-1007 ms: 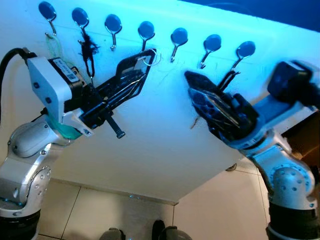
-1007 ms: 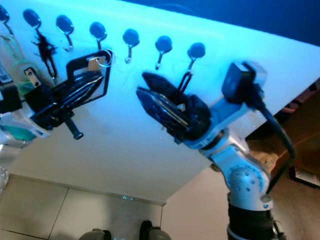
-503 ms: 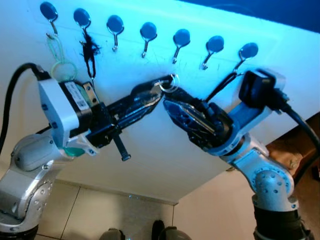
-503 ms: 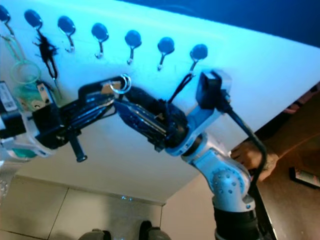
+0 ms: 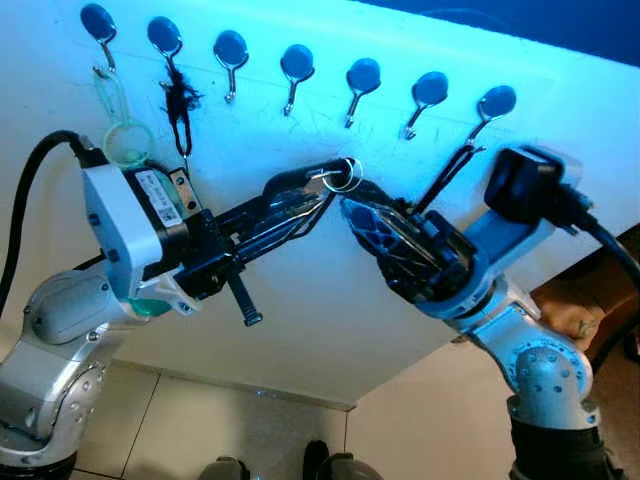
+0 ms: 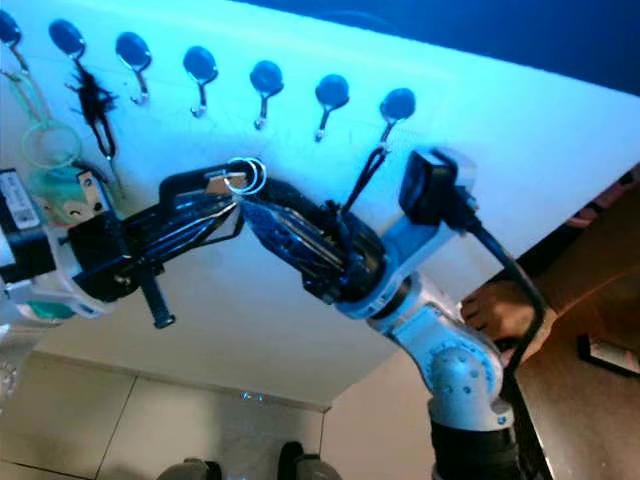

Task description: Hang keys on a hook

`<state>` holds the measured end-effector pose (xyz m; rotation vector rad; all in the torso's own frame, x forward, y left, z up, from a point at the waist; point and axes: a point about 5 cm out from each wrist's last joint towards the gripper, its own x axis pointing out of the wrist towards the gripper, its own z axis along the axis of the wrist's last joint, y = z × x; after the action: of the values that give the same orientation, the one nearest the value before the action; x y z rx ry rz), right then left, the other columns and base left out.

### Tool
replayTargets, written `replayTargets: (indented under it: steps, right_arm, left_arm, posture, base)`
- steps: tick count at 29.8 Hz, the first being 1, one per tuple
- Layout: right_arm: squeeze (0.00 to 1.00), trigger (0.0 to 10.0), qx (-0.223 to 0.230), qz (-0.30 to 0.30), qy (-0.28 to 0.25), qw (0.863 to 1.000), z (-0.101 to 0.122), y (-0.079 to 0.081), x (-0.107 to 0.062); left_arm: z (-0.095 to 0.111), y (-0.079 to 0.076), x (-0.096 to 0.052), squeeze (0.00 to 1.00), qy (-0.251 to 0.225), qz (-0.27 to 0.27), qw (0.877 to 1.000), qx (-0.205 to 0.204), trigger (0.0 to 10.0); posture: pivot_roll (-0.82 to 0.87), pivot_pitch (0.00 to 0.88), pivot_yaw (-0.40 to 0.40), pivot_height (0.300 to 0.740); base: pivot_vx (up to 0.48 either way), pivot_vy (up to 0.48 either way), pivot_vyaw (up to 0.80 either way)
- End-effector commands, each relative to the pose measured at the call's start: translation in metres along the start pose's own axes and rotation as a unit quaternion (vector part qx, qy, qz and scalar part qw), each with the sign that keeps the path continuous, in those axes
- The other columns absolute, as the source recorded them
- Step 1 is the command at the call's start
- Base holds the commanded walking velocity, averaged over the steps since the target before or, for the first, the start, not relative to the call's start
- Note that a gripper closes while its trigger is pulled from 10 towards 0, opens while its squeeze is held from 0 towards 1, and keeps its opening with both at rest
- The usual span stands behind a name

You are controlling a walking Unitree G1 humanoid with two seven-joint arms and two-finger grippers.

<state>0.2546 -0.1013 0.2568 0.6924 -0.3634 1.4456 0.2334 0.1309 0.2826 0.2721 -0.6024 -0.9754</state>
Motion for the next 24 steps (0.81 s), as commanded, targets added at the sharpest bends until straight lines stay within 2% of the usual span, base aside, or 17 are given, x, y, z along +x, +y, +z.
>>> replayTargets:
  steps: [1, 6, 15, 22, 24]
  right_arm:
    - [0.00, 10.0, -0.003, 0.011, 0.007, 1.000, 0.001, 0.005, -0.005]
    - [0.00, 10.0, -0.011, -0.001, 0.010, 1.000, 0.004, 0.005, -0.011]
    - [0.00, 10.0, -0.015, -0.011, 0.001, 1.000, 0.006, 0.003, -0.011]
    - [0.00, 10.0, -0.012, 0.004, -0.007, 1.000, 0.007, 0.005, -0.004]
    - [0.00, 10.0, -0.012, 0.010, -0.012, 1.000, 0.007, 0.005, 0.003]
  left_arm:
    - [-0.002, 0.002, -0.002, 0.00, 0.011, 0.007, 1.000, 0.008, 10.0]
    - [-0.001, 0.004, -0.004, 0.00, 0.014, 0.012, 1.000, 0.012, 10.0]
    - [0.000, 0.004, -0.003, 0.00, 0.013, 0.013, 1.000, 0.013, 10.0]
    - [0.000, 0.002, -0.001, 0.00, 0.011, 0.008, 1.000, 0.010, 10.0]
    - [-0.001, -0.001, 0.001, 0.00, 0.009, 0.002, 1.000, 0.006, 10.0]
  posture:
    - [0.12, 0.119, -0.067, 0.740]
    - [0.11, 0.125, -0.065, 0.740]
    - [0.12, 0.132, -0.062, 0.740]
    - [0.12, 0.132, -0.060, 0.740]
    - [0.12, 0.133, -0.059, 0.740]
  base:
    - [0.000, 0.000, 0.00]
    - [0.000, 0.000, 0.00]
    - [0.000, 0.000, 0.00]
    - [0.000, 0.000, 0.00]
    - [0.000, 0.000, 0.00]
